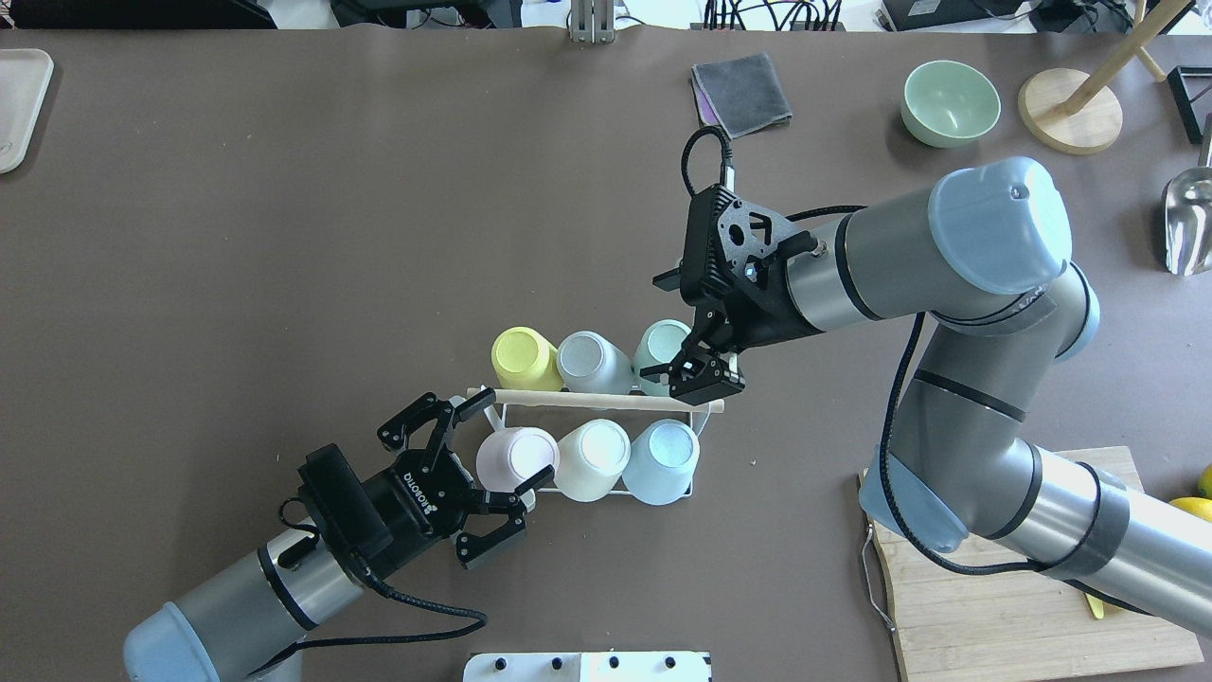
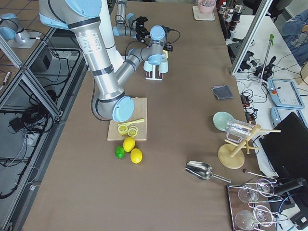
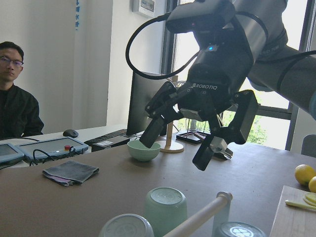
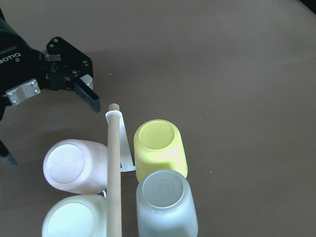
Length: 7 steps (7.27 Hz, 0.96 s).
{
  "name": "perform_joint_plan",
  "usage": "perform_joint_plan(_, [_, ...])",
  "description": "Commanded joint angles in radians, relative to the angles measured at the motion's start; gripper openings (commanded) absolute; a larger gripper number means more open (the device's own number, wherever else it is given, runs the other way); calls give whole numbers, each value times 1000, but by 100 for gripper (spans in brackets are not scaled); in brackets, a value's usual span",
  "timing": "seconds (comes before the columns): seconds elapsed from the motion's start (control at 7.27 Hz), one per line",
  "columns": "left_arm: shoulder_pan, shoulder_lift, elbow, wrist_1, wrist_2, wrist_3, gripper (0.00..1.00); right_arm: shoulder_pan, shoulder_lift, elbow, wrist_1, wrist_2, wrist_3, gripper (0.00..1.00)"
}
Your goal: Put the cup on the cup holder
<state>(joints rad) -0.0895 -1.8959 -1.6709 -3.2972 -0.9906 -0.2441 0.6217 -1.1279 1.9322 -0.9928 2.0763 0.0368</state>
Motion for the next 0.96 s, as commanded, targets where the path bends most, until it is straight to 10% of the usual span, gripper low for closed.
perform_joint_plan(0.0, [-41,-6,-7,33,0,2,98,1,29,111,-262,4,-2,100])
perform_joint_plan(0.41, [-197,-15,-93,249,-26,-7,98,131,-19,157,-483,7,-23,100])
perform_joint_plan(0.83, [-500,-35,-90,540,-340,-24,98,330,-201,137,-567,33,-26,100])
